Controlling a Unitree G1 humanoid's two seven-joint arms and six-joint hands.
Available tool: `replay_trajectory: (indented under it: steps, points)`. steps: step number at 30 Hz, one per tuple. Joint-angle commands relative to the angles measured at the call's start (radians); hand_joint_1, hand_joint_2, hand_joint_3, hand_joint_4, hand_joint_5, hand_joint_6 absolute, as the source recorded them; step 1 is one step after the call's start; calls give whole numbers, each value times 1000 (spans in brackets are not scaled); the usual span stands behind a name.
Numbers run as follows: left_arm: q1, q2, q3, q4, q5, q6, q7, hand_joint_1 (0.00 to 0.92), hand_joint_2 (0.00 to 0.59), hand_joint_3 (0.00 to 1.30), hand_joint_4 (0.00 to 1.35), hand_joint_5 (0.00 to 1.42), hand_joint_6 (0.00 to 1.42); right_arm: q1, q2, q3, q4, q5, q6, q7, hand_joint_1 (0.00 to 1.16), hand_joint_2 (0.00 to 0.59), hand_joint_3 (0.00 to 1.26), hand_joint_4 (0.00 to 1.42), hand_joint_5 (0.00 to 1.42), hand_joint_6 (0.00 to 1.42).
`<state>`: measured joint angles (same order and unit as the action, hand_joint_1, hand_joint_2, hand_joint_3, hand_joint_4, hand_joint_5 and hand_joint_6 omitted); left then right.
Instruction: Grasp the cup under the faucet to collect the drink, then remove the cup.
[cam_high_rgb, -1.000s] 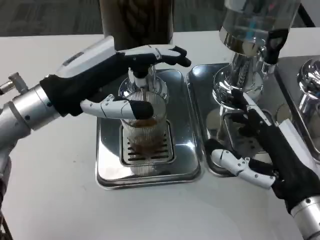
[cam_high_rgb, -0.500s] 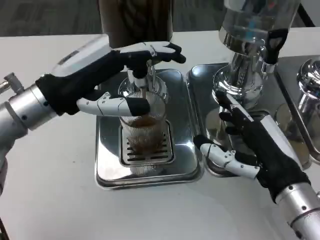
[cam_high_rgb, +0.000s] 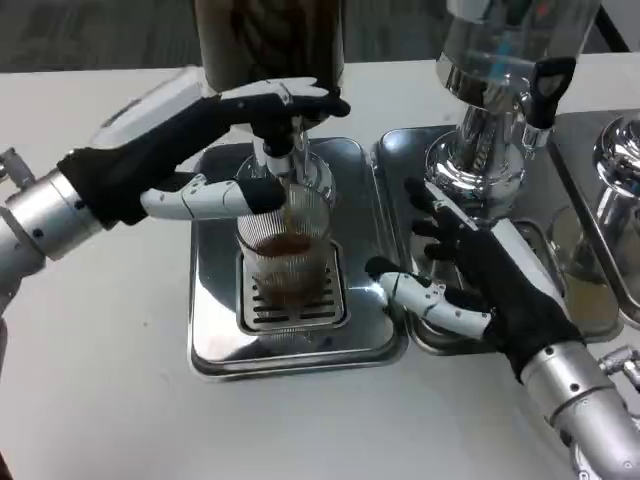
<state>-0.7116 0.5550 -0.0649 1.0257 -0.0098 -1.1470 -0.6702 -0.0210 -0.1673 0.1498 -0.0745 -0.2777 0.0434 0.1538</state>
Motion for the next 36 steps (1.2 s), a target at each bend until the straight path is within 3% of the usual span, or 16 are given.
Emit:
replay_trajectory:
  steps: [1, 36]
  points:
    - [28, 22, 17, 20, 8, 13, 5, 0, 84, 260, 137, 205, 220, -36, 6, 7, 45, 14, -46, -11, 577, 248, 66, 54, 122, 162]
    - [105, 64, 142, 19, -35, 50, 14, 0, 94, 272, 147, 219, 220, -187, 38, 42, 202, 36, -85, 0, 572, 249, 76, 64, 122, 175]
